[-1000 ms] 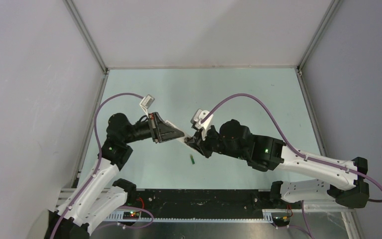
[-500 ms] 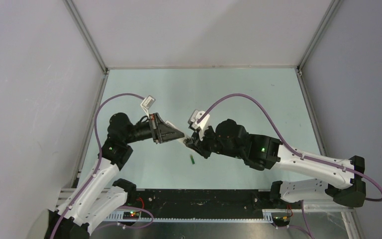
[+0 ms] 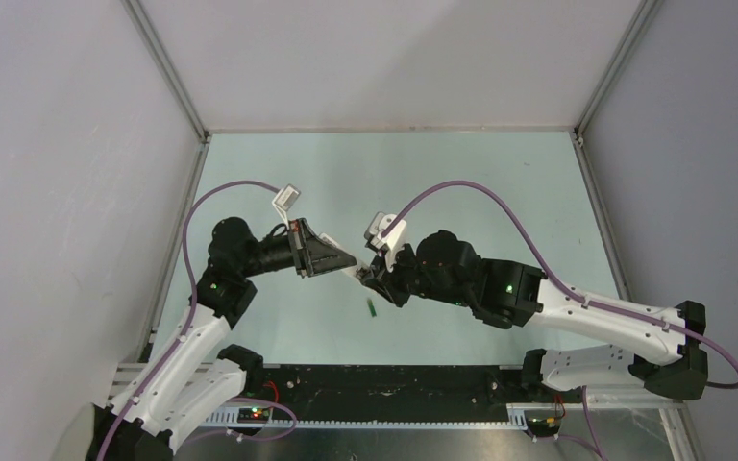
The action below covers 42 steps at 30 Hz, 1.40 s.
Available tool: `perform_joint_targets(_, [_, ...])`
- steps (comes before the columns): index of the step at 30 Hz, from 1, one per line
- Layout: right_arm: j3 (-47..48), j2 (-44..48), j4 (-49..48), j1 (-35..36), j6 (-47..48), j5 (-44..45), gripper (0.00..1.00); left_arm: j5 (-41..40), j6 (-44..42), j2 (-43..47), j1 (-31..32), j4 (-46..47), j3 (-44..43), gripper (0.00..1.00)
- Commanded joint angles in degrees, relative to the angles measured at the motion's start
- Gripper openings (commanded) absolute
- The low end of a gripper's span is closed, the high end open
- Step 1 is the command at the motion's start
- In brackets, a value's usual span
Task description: Load the batteries into the remote control
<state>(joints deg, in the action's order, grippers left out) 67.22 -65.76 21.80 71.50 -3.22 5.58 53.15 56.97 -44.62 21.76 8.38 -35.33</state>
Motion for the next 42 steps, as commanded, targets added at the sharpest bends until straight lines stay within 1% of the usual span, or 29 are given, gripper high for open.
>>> perform_joint_targets(1, [0.5, 0.3, 1.8, -0.1, -1.1, 0.1, 0.19, -0.1, 1.6, 1.1, 0.3, 4.0, -1.2, 0.00])
perform_joint_targets(4, [0.6, -0.2, 0.6, -0.3, -1.7, 1.1, 0.24, -0.1, 1.5, 1.0, 0.2, 4.0, -1.1, 0.00])
perform_joint_targets(10, [0.9, -0.3, -0.4, -1.0, -3.0, 1.4, 0.31, -0.2, 1.4, 0.9, 0.2, 3.8, -0.8, 0.00])
perform_joint_targets(12, [1.0, 0.4, -0.7, -1.2, -3.4, 1.4, 0.34, -0.3, 1.3, 0.8, 0.3, 3.8, -0.8, 0.00])
perform_joint_targets(13, [1.0, 1.0, -0.9, -1.2, -3.6, 1.6, 0.41, -0.3, 1.2, 0.8, 0.2, 3.7, -0.8, 0.00])
perform_joint_targets(14, [1.0, 1.3, -0.9, -1.3, -3.9, 1.8, 0.44, -0.4, 1.1, 0.7, 0.3, 3.7, -0.8, 0.00])
perform_joint_targets(15, [1.0, 2.1, -1.0, -1.3, -4.0, 2.4, 0.51, -0.4, 1.0, 0.8, 0.2, 3.6, -0.8, 0.00])
perform_joint_targets(16, [1.0, 2.6, -1.1, -1.2, -4.3, 2.5, 0.54, -0.4, 1.0, 0.8, 0.3, 3.7, -0.8, 0.00])
perform_joint_targets(17, [1.0, 3.5, -1.3, -1.2, -4.5, 2.5, 0.59, -0.3, 0.9, 0.7, 0.3, 3.6, -0.9, 0.00])
perform_joint_targets(21, [1.0, 6.5, -2.2, -1.5, -6.8, 1.6, 0.71, -0.5, 0.6, 0.8, 0.2, 3.3, -0.8, 0.00])
perform_joint_targets(25, [1.0, 8.7, -2.1, -2.2, -12.9, 3.0, 0.81, -0.7, 0.2, 0.6, 0.2, 2.8, -1.0, 0.00])
perform_joint_targets(26, [1.0, 9.2, -1.4, -2.4, -13.9, 4.3, 0.82, -0.8, 0.2, 0.5, 0.3, 2.6, -1.1, 0.00])
perform_joint_targets(28, [1.1, 9.7, -0.2, -3.1, -17.4, 6.8, 0.88, -0.9, 0.2, 0.3, 0.2, 2.5, -1.3, 0.00])
perform_joint_targets(30, [1.0, 9.8, 1.7, -4.1, -22.7, 8.8, 0.93, -1.0, 0.2, 0.2, 0.2, 2.3, -1.6, 0.00])
perform_joint_targets(31, [0.9, 9.7, 2.3, -5.0, -26.9, 9.1, 0.94, -1.1, 0.1, 0.2, 0.2, 2.3, -1.7, 0.00])
perform_joint_targets(32, [0.6, 9.5, 2.7, -5.7, -28.7, 8.9, 0.97, -1.2, 0.1, 0.2, 0.2, 2.3, -1.9, 0.00])
perform_joint_targets(35, [-2.4, 9.6, 0.2, -6.9, -37.6, 7.2, 0.99, -1.5, 0.1, 0.1, 0.2, 2.2, -2.4, 0.00])
perform_joint_targets(38, [-5.0, 8.9, -4.2, -7.3, -43.8, 6.2, 0.99, -1.7, 0.2, 0.3, 0.2, 2.0, -2.5, 0.00])
perform_joint_targets(42, [-5.9, 6.8, -4.7, -6.4, -52.3, 8.5, 0.99, -2.1, 0.0, 0.5, 0.3, 1.7, -2.5, 0.00])
